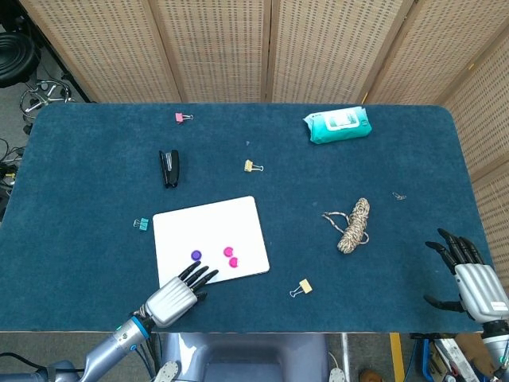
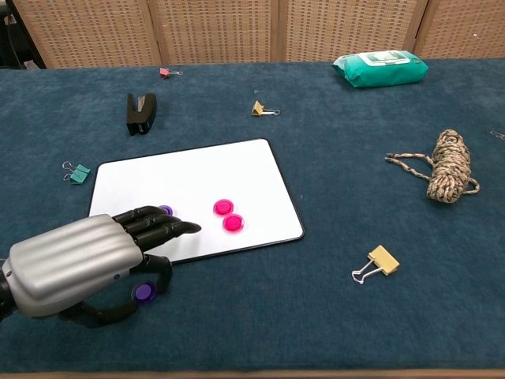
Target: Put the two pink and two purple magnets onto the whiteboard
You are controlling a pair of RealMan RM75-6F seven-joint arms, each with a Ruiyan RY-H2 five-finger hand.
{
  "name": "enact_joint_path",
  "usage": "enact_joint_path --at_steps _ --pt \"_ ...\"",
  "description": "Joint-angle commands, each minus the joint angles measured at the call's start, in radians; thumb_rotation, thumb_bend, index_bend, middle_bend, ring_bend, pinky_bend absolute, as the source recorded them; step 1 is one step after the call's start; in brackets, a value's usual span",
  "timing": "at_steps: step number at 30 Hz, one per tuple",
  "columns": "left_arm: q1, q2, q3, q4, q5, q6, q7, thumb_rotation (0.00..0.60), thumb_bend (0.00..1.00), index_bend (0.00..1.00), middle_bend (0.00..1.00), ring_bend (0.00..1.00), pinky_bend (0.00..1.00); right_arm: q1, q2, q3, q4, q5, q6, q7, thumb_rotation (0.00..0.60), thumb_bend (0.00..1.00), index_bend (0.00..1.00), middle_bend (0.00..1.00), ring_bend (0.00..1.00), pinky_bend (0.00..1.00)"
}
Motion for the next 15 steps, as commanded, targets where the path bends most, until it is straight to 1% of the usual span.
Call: enact_joint_path --at_steps 1,15 --pt "0.001 0.001 -0.001 0.000 0.000 0.001 0.002 0.600 0.36 0.52 0.00 0.00 0.00 0.000 0.000 0.000 0.000 0.000 0.000 0.001 0.600 0.00 0.16 0.00 0.00 0.00" --pt "-0.003 0.021 -0.018 -0.035 -0.010 0.005 0.008 0.600 0.36 0.52 0.00 0.00 0.00 0.001 0.000 -0.002 -0.002 -0.001 -0.003 -0.003 0.600 0.00 0.16 0.00 0.00 0.00"
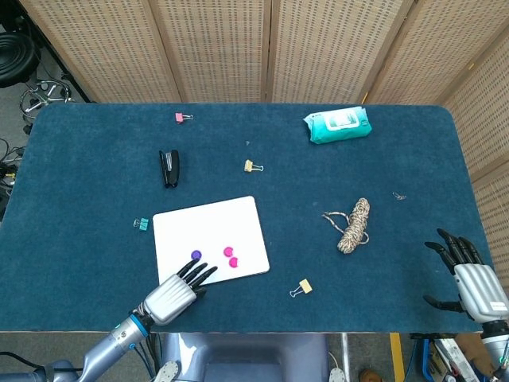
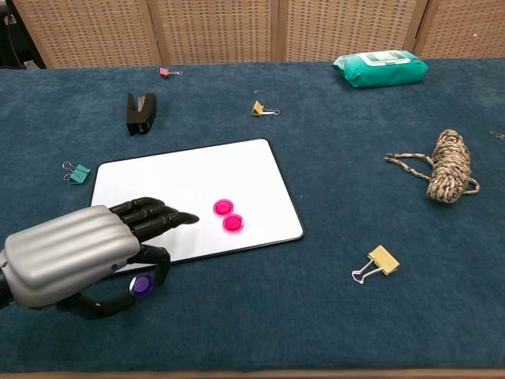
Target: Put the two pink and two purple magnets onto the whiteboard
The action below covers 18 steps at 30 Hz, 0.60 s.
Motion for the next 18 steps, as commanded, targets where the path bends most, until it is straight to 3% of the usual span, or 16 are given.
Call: enact_joint_path --at_steps 1,11,14,18 --pt "-0.002 0.003 -0.006 -0.007 -0.004 0.000 0.000 0.600 0.36 0.52 0.00 0.00 0.00 0.000 0.000 0.000 0.000 0.000 -0.001 0.000 0.600 0.00 0.16 0.00 0.00 0.00" --pt "-0.032 0.045 -0.095 -0.090 -0.069 -0.006 -0.005 0.600 0.36 0.52 0.00 0.00 0.00 0.001 0.000 -0.001 0.000 0.001 -0.003 -0.001 0.600 0.00 0.16 0.00 0.00 0.00" --pt "-0.061 0.045 -0.160 -0.109 -0.166 -0.065 0.012 0.600 0.35 0.52 0.00 0.00 0.00 0.002 0.001 0.000 0.001 0.005 -0.005 0.000 0.600 0.00 0.16 0.00 0.00 0.00" --pt "-0.083 0.028 -0.193 -0.108 -0.237 -0.108 0.029 0.600 0.35 0.52 0.00 0.00 0.00 0.002 0.001 0.001 0.003 0.006 -0.008 0.000 0.600 0.00 0.16 0.00 0.00 0.00"
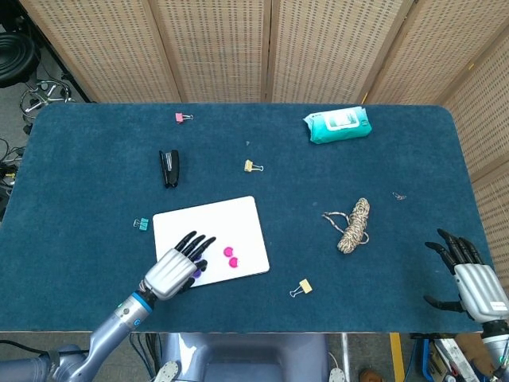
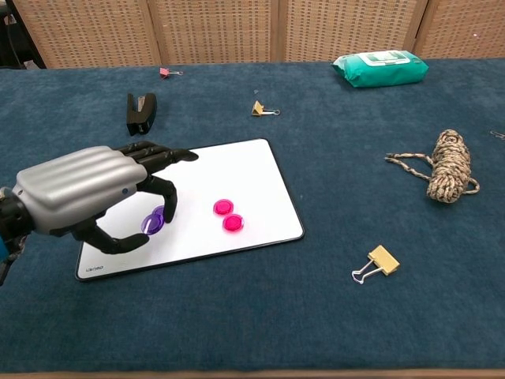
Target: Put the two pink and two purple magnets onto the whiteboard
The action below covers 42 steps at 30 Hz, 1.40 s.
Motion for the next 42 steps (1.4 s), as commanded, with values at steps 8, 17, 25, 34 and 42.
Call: enact_joint_path --at_steps 8,17,25,34,42 --pt "-0.059 -0.064 -0.059 0.045 -0.113 -0.082 -0.011 0.600 0.35 0.52 0.00 0.00 0.00 0.003 0.000 -0.001 0.001 0.005 -0.010 -0.002 0.600 0.00 0.17 0.00 0.00 0.00" --pt "-0.068 -0.088 -0.057 0.072 -0.159 -0.089 0.014 0.600 0.35 0.52 0.00 0.00 0.00 0.003 0.001 0.000 0.002 0.007 -0.011 0.001 0.600 0.00 0.17 0.00 0.00 0.00" --pt "-0.072 -0.101 -0.047 0.080 -0.169 -0.081 0.020 0.600 0.35 0.52 0.00 0.00 0.00 0.003 0.002 0.000 0.002 0.007 -0.010 0.003 0.600 0.00 0.17 0.00 0.00 0.00" --pt "-0.076 -0.107 -0.041 0.093 -0.188 -0.079 0.022 0.600 0.35 0.52 0.00 0.00 0.00 0.003 0.003 0.000 0.002 0.007 -0.011 0.005 0.600 0.00 0.17 0.00 0.00 0.00" --pt "-0.080 -0.109 -0.034 0.097 -0.188 -0.078 0.018 0.600 0.35 0.52 0.00 0.00 0.00 0.004 0.004 0.001 0.002 0.008 -0.013 0.004 0.600 0.00 0.17 0.00 0.00 0.00"
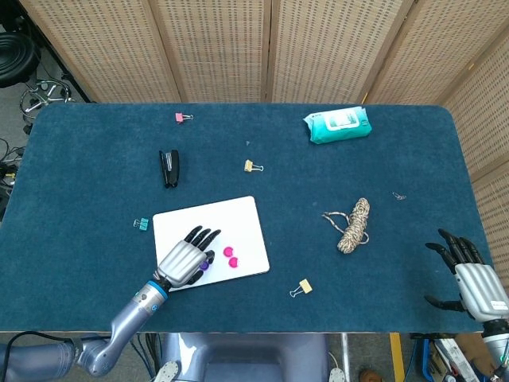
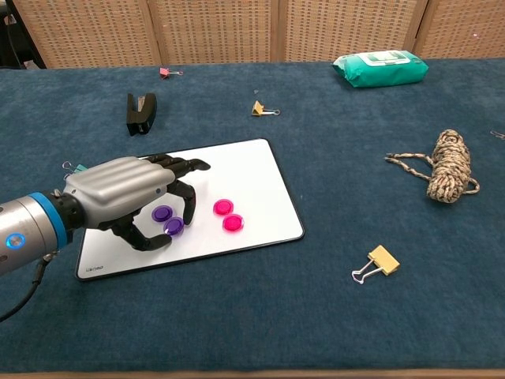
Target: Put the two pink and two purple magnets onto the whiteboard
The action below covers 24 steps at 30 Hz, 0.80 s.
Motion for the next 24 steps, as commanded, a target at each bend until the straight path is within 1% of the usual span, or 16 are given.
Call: enact_joint_path --at_steps 1,20,22,24 --pt "0.000 0.000 0.003 -0.001 0.000 0.001 -0.001 0.600 0.35 0.52 0.00 0.00 0.00 0.000 0.000 0.000 0.001 0.000 0.000 0.000 0.600 0.00 0.17 0.00 0.00 0.00" --pt "-0.003 -0.008 0.006 0.004 -0.021 0.007 0.010 0.600 0.35 0.52 0.00 0.00 0.00 0.001 0.001 0.000 0.001 0.000 -0.002 0.005 0.600 0.00 0.17 0.00 0.00 0.00" --pt "-0.005 -0.010 0.005 0.007 -0.021 0.008 0.009 0.600 0.35 0.51 0.00 0.00 0.00 0.001 0.002 0.000 0.001 0.001 -0.002 0.004 0.600 0.00 0.17 0.00 0.00 0.00" --pt "-0.005 -0.011 0.005 0.008 -0.024 0.006 0.006 0.600 0.35 0.44 0.00 0.00 0.00 0.000 0.002 0.000 0.000 0.001 -0.001 0.005 0.600 0.00 0.17 0.00 0.00 0.00"
